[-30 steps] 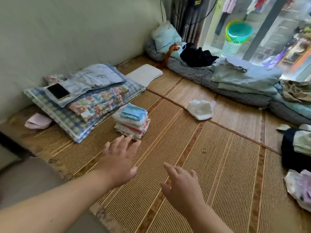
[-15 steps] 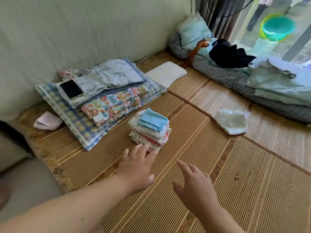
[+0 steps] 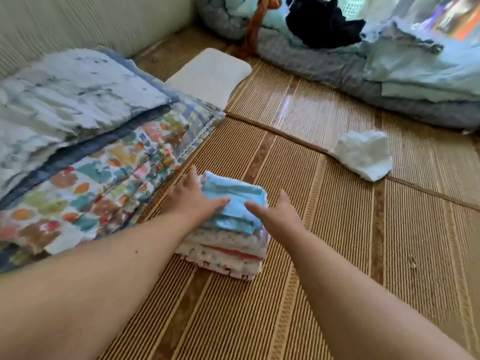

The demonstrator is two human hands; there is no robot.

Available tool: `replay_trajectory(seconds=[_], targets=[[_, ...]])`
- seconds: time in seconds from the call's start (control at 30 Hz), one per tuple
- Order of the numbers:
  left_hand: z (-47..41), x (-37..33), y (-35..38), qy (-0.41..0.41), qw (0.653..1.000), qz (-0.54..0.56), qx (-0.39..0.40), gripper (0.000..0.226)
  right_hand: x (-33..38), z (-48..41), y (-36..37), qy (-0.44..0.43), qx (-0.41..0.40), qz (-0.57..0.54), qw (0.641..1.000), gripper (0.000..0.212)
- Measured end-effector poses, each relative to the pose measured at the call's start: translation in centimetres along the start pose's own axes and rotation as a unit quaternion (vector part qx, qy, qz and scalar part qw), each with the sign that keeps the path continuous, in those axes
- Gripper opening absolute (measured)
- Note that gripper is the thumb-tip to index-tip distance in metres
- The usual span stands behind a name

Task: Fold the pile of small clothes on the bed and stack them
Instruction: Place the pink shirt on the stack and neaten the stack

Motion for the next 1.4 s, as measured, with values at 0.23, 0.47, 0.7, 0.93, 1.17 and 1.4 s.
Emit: replay_trajectory(seconds=[0.23, 0.47, 0.7, 0.93, 1.17, 1.4], targets=[[-6.5, 7.4, 9.8, -0.140, 0.912, 0.275, 0.269, 0.120, -7.2, -6.5, 6.2, 0.138, 0.060, -0.162, 0.975, 0.146], [-4.7, 6.1, 10.3, -0.127, 0.829, 0.375, 0.395, 0.087, -7.6, -7.7, 8.2, 0.100, 0.121, -0.247, 0.956, 0.089], [-3.6, 6.4, 10.7, -0.123, 0.826, 0.409, 0.368, 0.101, -7.1, -5.6, 9.3, 0.078, 0.196, -0.308, 0.927, 0.054], [-0.7, 5.7, 11.6, -0.114, 0.770, 0.517, 0.356, 0.101, -7.3, -2.4, 8.7, 0.048, 0.193, -0.428, 0.882, 0.039], [6.7, -1.9, 11.6, -0.067, 0.748, 0.524, 0.402, 0.078, -11.4, 3.8, 0.6, 0.044, 0.153, -0.469, 0.869, 0.047], [20.1, -13.8, 18.1, -0.048, 0.714, 0.519, 0.468, 0.090, -20.3, 13.5, -13.0, 0.033, 0.097, -0.493, 0.864, 0.056]])
Point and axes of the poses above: each hand's wrist, its own z-axis away from the middle knuckle, its own y-axis out of the palm, x = y × z, the point moved 8 cm from there along -z, towards the middle knuckle, and after that the axes turned 1 degree about -x, right-handed, at the moved point
